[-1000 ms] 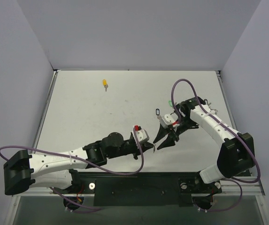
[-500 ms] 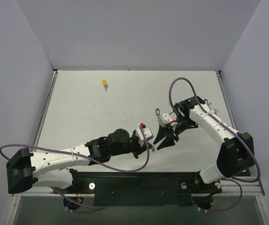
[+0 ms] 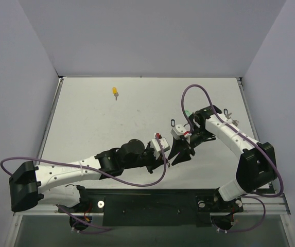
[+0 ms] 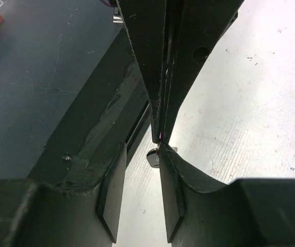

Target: Put the keys on the keyring

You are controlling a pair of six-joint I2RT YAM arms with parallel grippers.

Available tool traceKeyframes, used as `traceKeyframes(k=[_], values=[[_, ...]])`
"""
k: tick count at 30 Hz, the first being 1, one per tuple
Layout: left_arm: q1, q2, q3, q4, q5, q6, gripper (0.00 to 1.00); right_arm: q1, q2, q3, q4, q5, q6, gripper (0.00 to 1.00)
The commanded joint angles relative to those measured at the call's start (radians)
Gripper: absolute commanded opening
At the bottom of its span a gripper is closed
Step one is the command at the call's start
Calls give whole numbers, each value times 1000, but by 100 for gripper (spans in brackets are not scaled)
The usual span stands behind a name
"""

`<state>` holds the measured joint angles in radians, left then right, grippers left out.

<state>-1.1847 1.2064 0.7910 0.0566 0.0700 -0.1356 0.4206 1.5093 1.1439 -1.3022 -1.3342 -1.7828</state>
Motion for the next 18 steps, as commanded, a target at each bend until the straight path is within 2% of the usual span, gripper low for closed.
traceKeyframes(k=[1, 11, 18], values=[[8, -2, 47, 17, 30, -18, 0, 9, 12, 28, -180, -19, -4, 28], [17, -11, 39, 28, 30, -30, 0, 26, 28, 34, -169, -3, 14, 17], [20, -16, 33, 42, 36, -38, 0, 27, 29, 31, -157, 0, 26, 20]])
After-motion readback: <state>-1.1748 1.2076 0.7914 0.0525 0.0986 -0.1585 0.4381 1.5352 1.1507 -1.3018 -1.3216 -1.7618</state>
